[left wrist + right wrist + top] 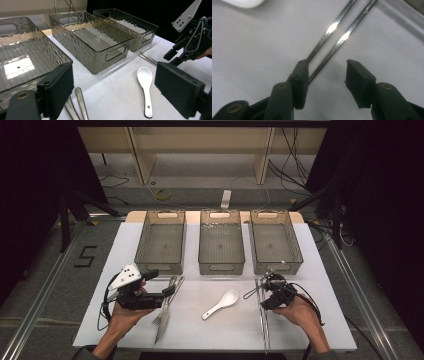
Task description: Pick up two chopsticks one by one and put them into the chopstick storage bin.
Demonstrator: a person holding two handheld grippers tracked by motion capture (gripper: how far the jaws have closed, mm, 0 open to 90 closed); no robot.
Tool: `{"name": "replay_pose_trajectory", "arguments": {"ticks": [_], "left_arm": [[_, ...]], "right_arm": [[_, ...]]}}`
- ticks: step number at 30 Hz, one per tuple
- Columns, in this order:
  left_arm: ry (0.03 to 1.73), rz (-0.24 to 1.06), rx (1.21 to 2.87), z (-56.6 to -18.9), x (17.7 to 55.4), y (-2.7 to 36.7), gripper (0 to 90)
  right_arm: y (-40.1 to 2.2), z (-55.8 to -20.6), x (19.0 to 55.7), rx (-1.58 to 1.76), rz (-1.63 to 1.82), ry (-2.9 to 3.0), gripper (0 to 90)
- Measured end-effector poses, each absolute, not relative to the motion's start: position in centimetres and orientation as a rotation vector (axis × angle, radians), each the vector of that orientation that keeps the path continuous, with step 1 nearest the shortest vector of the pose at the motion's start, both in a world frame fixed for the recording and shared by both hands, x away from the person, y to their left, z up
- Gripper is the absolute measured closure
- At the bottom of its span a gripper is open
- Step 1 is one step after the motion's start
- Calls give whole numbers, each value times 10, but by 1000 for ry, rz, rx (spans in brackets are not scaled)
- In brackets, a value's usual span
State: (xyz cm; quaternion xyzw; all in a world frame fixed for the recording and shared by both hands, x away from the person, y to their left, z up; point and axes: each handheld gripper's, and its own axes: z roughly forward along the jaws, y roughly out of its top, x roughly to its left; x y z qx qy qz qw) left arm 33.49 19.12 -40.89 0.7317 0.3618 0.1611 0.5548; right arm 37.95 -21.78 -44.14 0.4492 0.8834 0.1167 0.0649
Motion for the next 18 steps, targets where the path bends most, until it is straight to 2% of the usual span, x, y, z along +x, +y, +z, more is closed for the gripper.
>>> {"name": "replay_pose_trajectory", "arguments": {"ticks": [9,18], "left_arm": [[850,382,1738,-409,335,190,149],[849,383,1740,-409,335,190,149]], "right_arm": [[-217,-447,377,1377,337,2711,628],[-211,-453,375,1369,299,2747,668]]}}
